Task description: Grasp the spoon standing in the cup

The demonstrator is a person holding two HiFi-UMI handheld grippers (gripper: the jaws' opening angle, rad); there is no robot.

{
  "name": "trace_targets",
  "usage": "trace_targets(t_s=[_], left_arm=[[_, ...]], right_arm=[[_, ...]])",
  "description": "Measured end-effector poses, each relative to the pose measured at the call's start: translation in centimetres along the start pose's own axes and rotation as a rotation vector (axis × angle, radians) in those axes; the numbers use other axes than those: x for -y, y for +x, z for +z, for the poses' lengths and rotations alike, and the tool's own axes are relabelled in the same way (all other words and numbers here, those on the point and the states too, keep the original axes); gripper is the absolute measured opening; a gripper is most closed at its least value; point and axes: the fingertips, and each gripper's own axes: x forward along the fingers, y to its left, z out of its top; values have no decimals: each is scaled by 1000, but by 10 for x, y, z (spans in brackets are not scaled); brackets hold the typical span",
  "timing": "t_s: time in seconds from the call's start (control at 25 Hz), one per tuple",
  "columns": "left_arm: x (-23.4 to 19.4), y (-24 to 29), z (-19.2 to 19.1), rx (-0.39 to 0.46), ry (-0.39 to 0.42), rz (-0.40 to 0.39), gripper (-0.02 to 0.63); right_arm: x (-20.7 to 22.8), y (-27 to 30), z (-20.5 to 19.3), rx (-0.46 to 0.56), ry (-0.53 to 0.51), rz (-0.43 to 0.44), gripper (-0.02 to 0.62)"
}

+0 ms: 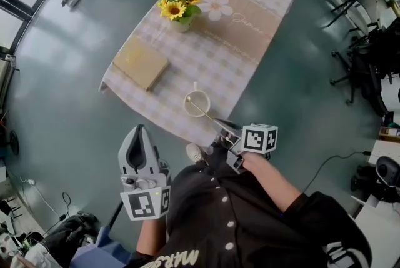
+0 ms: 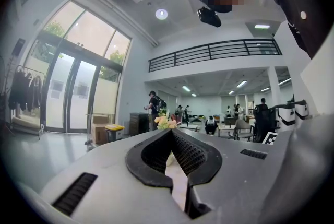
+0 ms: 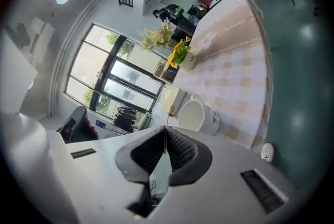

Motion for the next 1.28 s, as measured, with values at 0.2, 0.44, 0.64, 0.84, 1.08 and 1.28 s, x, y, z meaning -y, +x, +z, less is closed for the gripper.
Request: trace_targets(t_s=[0.2,0.44,0.64,0.84,1.08,1.28], left_arm=[[0,0,8,12,26,-6,17],[3,-1,16,36,29,-19,17],[4,1,26,61,37,-26,18],[4,4,35,81,34,-27,18],[3,9,45,99,30,-37,17],[0,13,54,125,38,-36,18]], right_arm=[[-31,-12,25,93,-60,79,5],[-57,-34,65,238,-111,127,5],[-81,-57,101,369,-188,148,5],[-107,-80,131,476,-265,189,5],[-147,-108,160,596,-444,217,5],[-173,-126,174,694,-611,163,5]])
